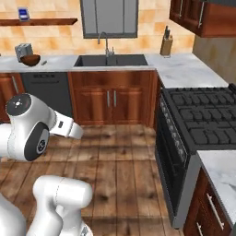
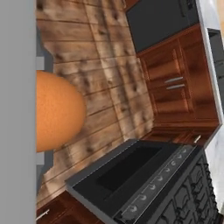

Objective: Pick the egg and butter from the fridge and place them by the bowl for mixing.

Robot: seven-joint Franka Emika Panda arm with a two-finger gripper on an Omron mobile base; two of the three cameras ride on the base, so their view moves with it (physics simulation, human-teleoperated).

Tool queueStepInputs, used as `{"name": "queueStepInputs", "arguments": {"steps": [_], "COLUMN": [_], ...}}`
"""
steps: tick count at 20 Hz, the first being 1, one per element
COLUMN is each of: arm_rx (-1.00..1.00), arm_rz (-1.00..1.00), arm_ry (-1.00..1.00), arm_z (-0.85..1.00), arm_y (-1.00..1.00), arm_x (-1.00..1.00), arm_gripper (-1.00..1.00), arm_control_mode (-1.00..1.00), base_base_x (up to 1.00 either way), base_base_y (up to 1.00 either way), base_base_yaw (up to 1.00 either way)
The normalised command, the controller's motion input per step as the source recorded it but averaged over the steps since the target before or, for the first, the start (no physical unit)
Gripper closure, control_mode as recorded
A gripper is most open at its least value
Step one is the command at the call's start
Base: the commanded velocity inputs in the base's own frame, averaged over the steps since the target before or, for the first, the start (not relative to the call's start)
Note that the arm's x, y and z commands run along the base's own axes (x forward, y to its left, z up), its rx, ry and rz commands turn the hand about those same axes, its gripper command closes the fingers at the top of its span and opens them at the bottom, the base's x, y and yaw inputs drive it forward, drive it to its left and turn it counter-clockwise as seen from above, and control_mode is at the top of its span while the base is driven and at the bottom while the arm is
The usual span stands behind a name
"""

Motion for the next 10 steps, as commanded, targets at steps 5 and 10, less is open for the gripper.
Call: {"name": "queueStepInputs", "arguments": {"steps": [5,10], "arm_rx": [0.00,0.00], "arm_rz": [0.00,0.00], "arm_ry": [0.00,0.00], "arm_z": [0.00,0.00], "arm_y": [0.00,0.00], "arm_x": [0.00,0.00], "arm_gripper": [1.00,1.00], "arm_control_mode": [1.00,1.00], "base_base_x": [0.93,0.87], "base_base_y": [0.21,0.18], "base_base_yaw": [0.21,0.30]}}
